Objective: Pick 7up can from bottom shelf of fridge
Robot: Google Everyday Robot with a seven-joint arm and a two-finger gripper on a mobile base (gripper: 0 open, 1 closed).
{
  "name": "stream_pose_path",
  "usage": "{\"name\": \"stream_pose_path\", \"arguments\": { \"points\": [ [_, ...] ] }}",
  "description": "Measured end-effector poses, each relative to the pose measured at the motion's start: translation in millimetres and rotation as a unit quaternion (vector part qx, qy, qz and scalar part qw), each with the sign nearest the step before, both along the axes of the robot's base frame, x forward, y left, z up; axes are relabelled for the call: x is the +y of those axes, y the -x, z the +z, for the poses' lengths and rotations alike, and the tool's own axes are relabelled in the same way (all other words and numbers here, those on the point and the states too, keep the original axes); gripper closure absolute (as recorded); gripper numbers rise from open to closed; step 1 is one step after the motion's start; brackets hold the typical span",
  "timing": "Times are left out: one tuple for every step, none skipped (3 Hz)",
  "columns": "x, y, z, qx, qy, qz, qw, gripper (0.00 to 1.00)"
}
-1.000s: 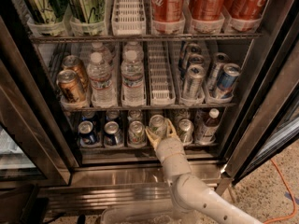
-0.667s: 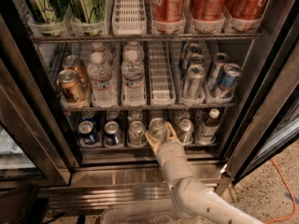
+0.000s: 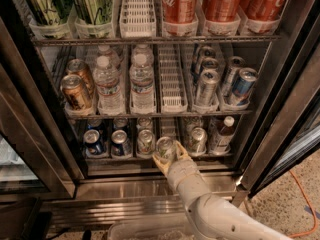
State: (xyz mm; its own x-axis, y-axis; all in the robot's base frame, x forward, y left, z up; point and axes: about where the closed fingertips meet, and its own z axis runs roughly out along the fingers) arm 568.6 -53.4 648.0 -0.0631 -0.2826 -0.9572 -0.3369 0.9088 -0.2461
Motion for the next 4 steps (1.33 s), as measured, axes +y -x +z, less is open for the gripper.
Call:
{"name": "stream_pose_path", "arguments": {
  "points": [
    [9.2, 21.5, -4.9, 0.048, 0.022, 0.053, 0.9972, 1.0],
    [5.7, 34.4, -3.0, 0.083, 0.056, 0.102, 0.9897, 1.0],
    [3.8, 42.7, 13.6, 0.088, 0.079, 0.15, 0.9817, 1.0],
    [15.9, 54.5, 40.1, 0.072, 0.074, 0.208, 0.9726, 1.0]
  ]
}}
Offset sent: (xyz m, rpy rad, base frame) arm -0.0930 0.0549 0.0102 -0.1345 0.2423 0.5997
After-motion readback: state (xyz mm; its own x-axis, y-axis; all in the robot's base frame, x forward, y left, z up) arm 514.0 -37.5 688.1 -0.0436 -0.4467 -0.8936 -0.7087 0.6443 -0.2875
